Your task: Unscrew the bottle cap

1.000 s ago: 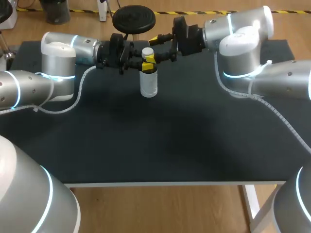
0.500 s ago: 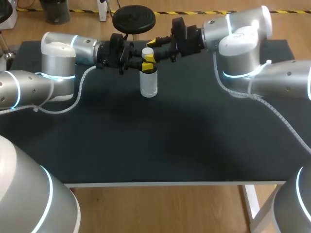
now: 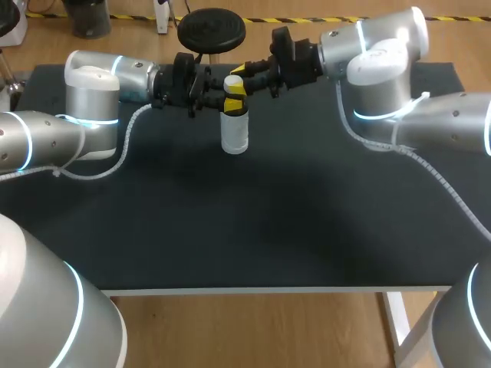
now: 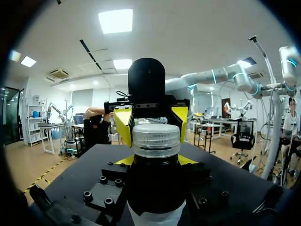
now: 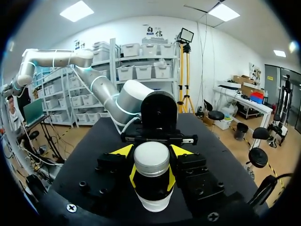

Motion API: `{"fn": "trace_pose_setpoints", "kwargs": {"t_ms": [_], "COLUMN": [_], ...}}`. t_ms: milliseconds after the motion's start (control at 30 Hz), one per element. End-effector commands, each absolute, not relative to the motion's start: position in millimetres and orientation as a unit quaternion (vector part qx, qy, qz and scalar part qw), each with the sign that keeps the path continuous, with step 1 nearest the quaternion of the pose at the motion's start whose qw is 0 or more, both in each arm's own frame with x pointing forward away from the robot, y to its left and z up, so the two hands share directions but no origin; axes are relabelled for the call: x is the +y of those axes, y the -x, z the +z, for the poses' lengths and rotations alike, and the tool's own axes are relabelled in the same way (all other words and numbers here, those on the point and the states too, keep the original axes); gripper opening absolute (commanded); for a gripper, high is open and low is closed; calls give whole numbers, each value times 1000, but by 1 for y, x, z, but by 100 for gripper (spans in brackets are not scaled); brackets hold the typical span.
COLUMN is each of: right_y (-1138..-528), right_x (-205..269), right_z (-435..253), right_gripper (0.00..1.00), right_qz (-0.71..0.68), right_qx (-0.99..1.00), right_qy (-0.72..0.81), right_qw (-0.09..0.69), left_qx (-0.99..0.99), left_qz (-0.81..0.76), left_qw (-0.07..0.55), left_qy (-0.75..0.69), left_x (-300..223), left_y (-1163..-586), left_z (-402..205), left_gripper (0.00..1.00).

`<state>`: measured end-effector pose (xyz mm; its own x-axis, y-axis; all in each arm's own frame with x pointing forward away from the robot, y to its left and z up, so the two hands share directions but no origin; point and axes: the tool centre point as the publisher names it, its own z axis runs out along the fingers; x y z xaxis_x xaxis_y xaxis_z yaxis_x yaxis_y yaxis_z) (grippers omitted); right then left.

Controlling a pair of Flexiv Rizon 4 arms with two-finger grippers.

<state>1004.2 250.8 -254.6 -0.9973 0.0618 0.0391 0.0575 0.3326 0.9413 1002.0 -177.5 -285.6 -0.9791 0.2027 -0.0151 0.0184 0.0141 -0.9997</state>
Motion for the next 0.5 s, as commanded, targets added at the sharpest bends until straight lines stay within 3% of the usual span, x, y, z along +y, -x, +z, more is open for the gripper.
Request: {"fn": "trace_pose_setpoints", "kwargs": {"t_ms": [33,500], "right_y": [-1007,-1011], "right_x": [250,246], "right_z": [-255,-253], "right_gripper": [0,0], "right_qz": [576,558], "right_qx": [817,816], "right_qy": [-23,114], "right_qw": [-8,-99], "left_qx": [-708,-708], "left_qz": [698,698], "left_qw": [68,68], "left_qy": [80,80], "left_x": [-177,-177], "left_y": [-1004,-1004], "left_z": [-287,-287], "left_gripper": [0,0]}}
